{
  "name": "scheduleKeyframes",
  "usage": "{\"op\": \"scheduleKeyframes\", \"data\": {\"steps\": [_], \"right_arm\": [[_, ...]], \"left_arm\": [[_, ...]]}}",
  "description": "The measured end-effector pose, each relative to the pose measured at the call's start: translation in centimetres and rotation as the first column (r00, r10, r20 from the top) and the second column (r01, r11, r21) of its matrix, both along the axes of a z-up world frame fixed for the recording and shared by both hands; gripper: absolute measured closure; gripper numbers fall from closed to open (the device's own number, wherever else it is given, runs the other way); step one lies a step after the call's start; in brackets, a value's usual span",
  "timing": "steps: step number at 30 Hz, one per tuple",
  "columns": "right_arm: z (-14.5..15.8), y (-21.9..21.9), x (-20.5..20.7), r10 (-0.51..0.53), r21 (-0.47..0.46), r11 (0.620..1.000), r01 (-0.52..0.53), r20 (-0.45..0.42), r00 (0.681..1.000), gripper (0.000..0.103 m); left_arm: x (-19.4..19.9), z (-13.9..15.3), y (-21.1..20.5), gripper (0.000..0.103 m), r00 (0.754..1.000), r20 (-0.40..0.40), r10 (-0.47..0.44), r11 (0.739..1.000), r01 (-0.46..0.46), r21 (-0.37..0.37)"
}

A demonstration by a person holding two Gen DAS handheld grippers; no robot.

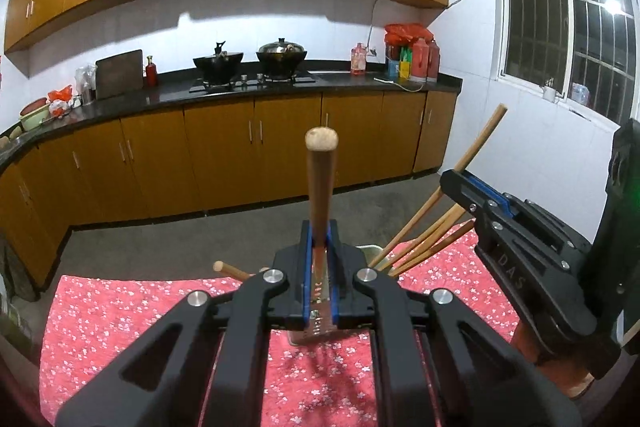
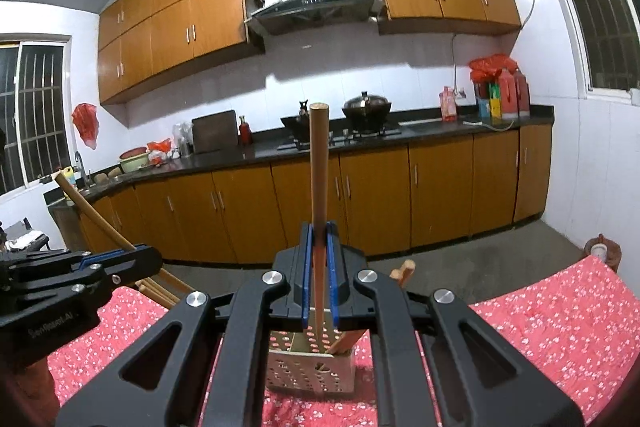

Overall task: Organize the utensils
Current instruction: 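Open the left tool to drop its chopstick into the holder while the right tool opens too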

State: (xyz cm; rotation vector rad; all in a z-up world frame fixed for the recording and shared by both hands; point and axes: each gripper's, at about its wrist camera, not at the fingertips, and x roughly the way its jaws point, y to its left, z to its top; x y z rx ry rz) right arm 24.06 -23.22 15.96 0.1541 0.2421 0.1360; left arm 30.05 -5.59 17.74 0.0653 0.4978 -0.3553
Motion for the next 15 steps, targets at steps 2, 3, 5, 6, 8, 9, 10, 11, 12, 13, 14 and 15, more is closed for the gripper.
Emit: {"op": "scheduleKeyframes", "data": {"steps": [2,3,5,6,8,9,10,11,12,13,14,15], "right_arm": [[-0.3,0.2,0.2,0.005,-0.005,1.000,-0.005,-0.011,1.000,0.095],[-0.4,0.3,0.3,0.007,-0.007,1.000,-0.008,-0.016,1.000,0.095],[-0.6,0.4,0.4,0.012,-0.012,1.000,-0.012,-0.025,1.000,0.095],[-0.7,0.5,0.4,0.014,-0.013,1.000,-0.014,-0.030,0.999,0.095],[-0.8,0.5,0.8,0.016,-0.013,1.000,-0.017,-0.044,0.999,0.095],[-0.8,0.6,0.9,0.022,-0.012,1.000,-0.023,-0.057,0.998,0.095],[-0.8,0.6,1.1,0.029,-0.002,1.000,-0.030,-0.070,0.997,0.095],[-0.7,0.5,1.2,0.036,0.010,0.999,-0.036,-0.076,0.996,0.094],[-0.6,0.3,1.3,0.040,0.020,0.999,-0.039,-0.080,0.996,0.093],[-0.5,0.2,1.2,0.040,0.026,0.999,-0.038,-0.080,0.996,0.087],[-0.3,0.1,1.0,0.035,0.031,0.999,-0.033,-0.076,0.997,0.079],[-0.2,0.0,0.8,0.032,0.035,0.999,-0.030,-0.071,0.997,0.076]], "left_arm": [[0.4,-0.6,-0.3,0.095,1.000,-0.013,-0.001,1.000,0.001,0.005],[0.8,-0.8,-0.4,0.095,1.000,-0.018,-0.002,1.000,0.002,0.008],[1.2,-1.3,-0.6,0.095,1.000,-0.031,-0.004,1.000,0.005,0.014],[1.2,-1.5,-0.6,0.095,1.000,-0.030,-0.001,1.000,0.002,0.020],[1.5,-1.8,-0.7,0.095,0.999,-0.042,-0.005,1.000,0.005,0.014],[1.6,-1.8,-0.6,0.095,0.999,-0.045,-0.004,1.000,0.005,0.007],[1.8,-1.7,-0.4,0.094,0.999,-0.049,-0.001,1.000,0.000,-0.010],[2.1,-1.6,-0.2,0.093,0.999,-0.051,-0.001,1.000,-0.001,-0.025],[2.0,-1.4,-0.1,0.091,0.999,-0.053,-0.003,0.999,0.001,-0.040],[2.1,-1.2,0.1,0.088,0.999,-0.050,-0.001,0.999,-0.001,-0.051],[2.0,-1.0,0.4,0.086,0.999,-0.043,0.004,0.998,-0.006,-0.063],[1.9,-0.8,0.6,0.085,0.999,-0.040,0.006,0.998,-0.009,-0.068]]}}
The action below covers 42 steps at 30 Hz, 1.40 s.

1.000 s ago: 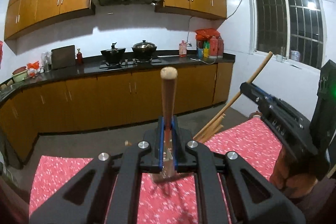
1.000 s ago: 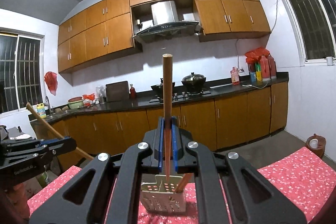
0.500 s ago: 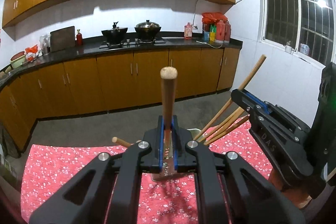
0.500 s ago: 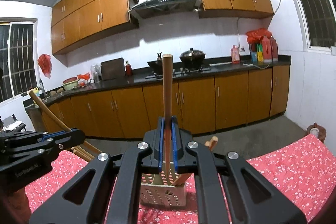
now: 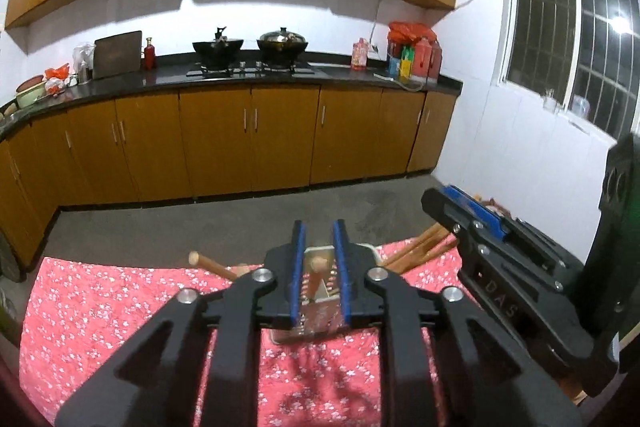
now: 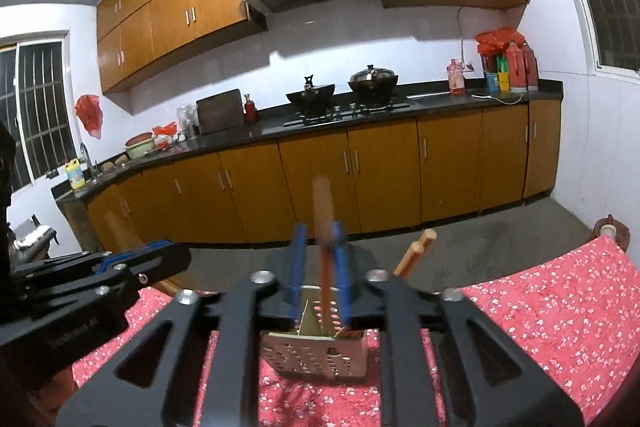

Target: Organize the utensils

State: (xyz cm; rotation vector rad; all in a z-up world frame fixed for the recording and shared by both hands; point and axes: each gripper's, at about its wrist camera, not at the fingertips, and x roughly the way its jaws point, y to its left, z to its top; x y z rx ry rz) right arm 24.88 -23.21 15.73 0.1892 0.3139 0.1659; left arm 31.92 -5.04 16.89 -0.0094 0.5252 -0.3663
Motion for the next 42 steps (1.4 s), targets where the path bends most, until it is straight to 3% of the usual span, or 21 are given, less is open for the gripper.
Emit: {"op": "scheduleKeyframes", "data": {"steps": [4,6,11,12,14,16,17,21,24,27,30,34,42], "right_arm": [[0.9,-0.6,-1.1,-0.001,0.020,1.000,0.001,0.024,1.000,0.075],[1.5,-0.9,-2.2,-0.001,0.024,1.000,0.000,0.048,0.999,0.069],[2.0,-1.8,-6.3,-0.001,-0.001,1.000,0.001,0.102,0.995,0.041],[1.9,-2.0,-7.0,-0.005,-0.007,1.000,0.006,0.107,0.994,0.037],[1.3,-2.2,-9.1,-0.012,-0.018,1.000,0.014,0.114,0.993,0.019],[0.5,-2.3,-10.7,-0.020,-0.032,0.999,0.024,0.106,0.994,0.009],[-0.1,-2.2,-11.6,-0.029,-0.041,0.999,0.033,0.104,0.994,0.005],[-2.1,-1.5,-14.7,-0.070,-0.101,0.992,0.081,0.104,0.992,0.002],[-3.7,-0.8,-17.1,-0.093,-0.149,0.983,0.107,0.094,0.991,0.002],[-5.2,0.2,-19.4,-0.109,-0.187,0.974,0.124,0.086,0.990,0.002],[-6.6,0.9,-21.7,-0.116,-0.226,0.965,0.135,0.095,0.989,0.002],[-8.3,2.0,-24.0,-0.119,-0.277,0.951,0.141,0.096,0.988,0.002],[-11.2,1.8,-26.8,-0.119,-0.221,0.968,0.121,0.022,0.993,0.002]], "left_arm": [[-0.9,0.8,1.1,0.084,1.000,0.018,0.019,0.999,-0.018,-0.041],[-1.7,1.3,1.8,0.080,0.999,0.031,0.030,0.998,-0.028,-0.058],[-5.5,2.0,4.0,0.066,0.994,0.094,0.061,0.997,-0.057,-0.043],[-6.6,1.8,4.5,0.061,0.992,0.107,0.069,0.997,-0.066,-0.033],[-8.9,1.1,5.7,0.051,0.987,0.128,0.094,0.996,-0.093,-0.016],[-11.1,0.3,6.7,0.033,0.983,0.143,0.118,0.993,-0.118,-0.009],[-12.2,-0.2,7.2,0.028,0.979,0.152,0.133,0.991,-0.134,-0.005],[-17.1,-2.3,8.7,0.009,0.952,0.219,0.213,0.974,-0.224,0.027],[-20.6,-3.9,9.3,0.004,0.937,0.239,0.256,0.963,-0.269,0.022],[-23.6,-5.3,9.4,0.004,0.925,0.252,0.284,0.955,-0.295,0.004],[-26.3,-7.2,9.0,0.004,0.912,0.276,0.305,0.943,-0.329,0.045],[-28.2,-9.5,8.6,0.004,0.915,0.245,0.320,0.933,-0.349,0.086],[-31.2,-12.8,9.3,0.004,0.919,0.171,0.355,0.927,-0.370,0.065]]}}
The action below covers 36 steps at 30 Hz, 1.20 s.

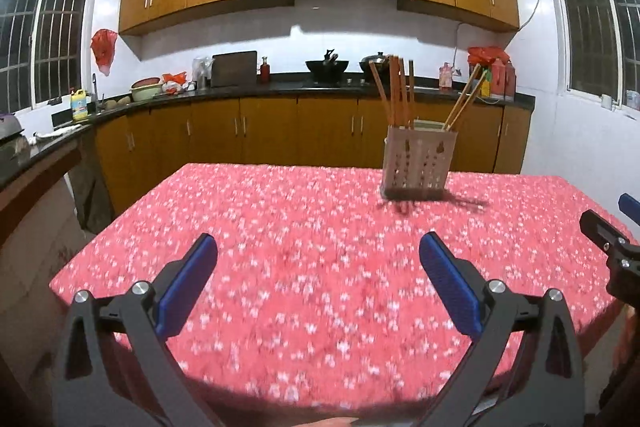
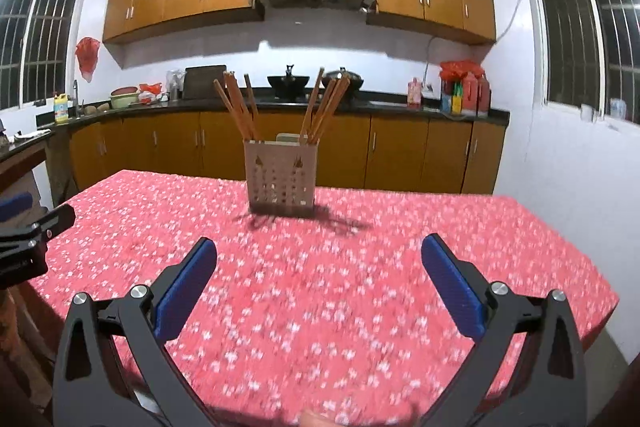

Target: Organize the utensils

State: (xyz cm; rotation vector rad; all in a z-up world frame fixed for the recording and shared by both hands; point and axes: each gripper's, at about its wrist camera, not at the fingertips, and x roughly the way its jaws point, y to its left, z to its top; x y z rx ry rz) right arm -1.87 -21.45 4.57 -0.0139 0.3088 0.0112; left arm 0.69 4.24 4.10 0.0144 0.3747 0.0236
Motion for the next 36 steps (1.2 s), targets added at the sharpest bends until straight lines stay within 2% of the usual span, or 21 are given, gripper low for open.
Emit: {"op": "scheduleKeyframes", "data": {"steps": [10,21,36], "right_arm": [[-2.4,-0.3,-2.5,-0.025,0.003,1.000,0.025,-0.018,1.000,0.002],[-2.8,0.4,-4.0,-0.035,-0.016,0.999,0.035,0.009,0.999,0.002],[-3.1,0.6,-3.7,-0.029,-0.006,1.000,0.029,-0.023,0.999,0.002]], "left_arm": [[-2.2,-2.2,-1.3,0.004,1.000,-0.014,-0.013,0.999,0.013,0.039],[-2.9,-2.9,-2.1,0.004,1.000,-0.011,-0.024,0.999,0.024,0.037],[-3.0,-3.3,-1.7,0.004,1.000,-0.020,-0.019,1.000,0.019,0.012]]}}
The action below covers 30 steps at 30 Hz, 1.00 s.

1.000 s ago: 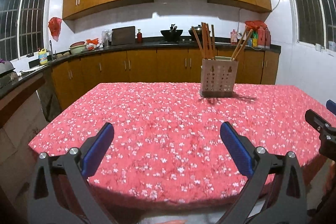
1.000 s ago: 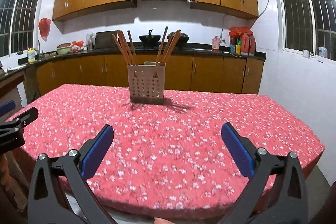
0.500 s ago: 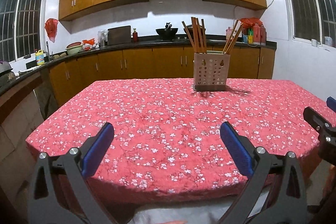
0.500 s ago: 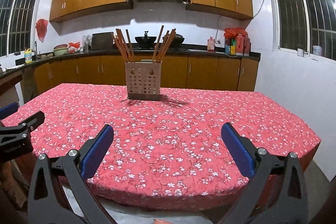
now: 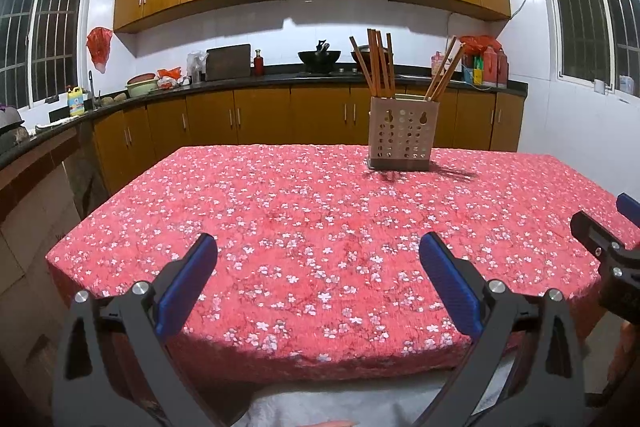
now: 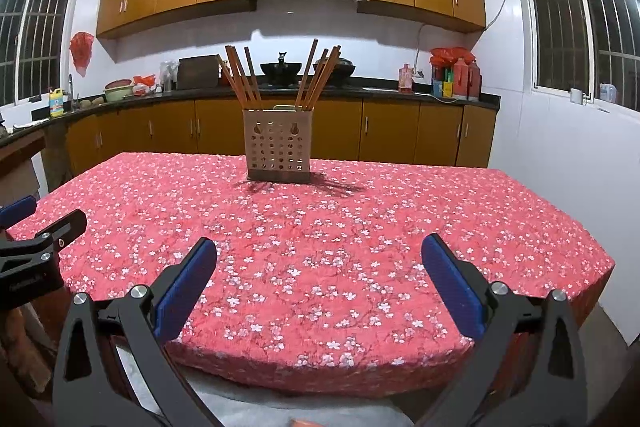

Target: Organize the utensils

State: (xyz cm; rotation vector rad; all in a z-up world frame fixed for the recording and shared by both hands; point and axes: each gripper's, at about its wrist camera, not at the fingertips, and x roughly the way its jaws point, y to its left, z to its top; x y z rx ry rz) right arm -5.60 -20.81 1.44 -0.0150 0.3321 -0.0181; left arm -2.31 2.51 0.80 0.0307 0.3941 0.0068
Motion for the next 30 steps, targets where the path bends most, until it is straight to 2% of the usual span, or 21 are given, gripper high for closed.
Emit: {"op": "scheduleKeyframes", "data": {"steps": [30], "right_arm": [[-0.46,-0.20,0.15,-0.003,0.011,1.000,0.003,-0.019,1.000,0.002]], "left_arm": [[0.11,-0.27,-0.21,0.004,1.000,-0.006,0.003,1.000,-0.003,-0.002]]}}
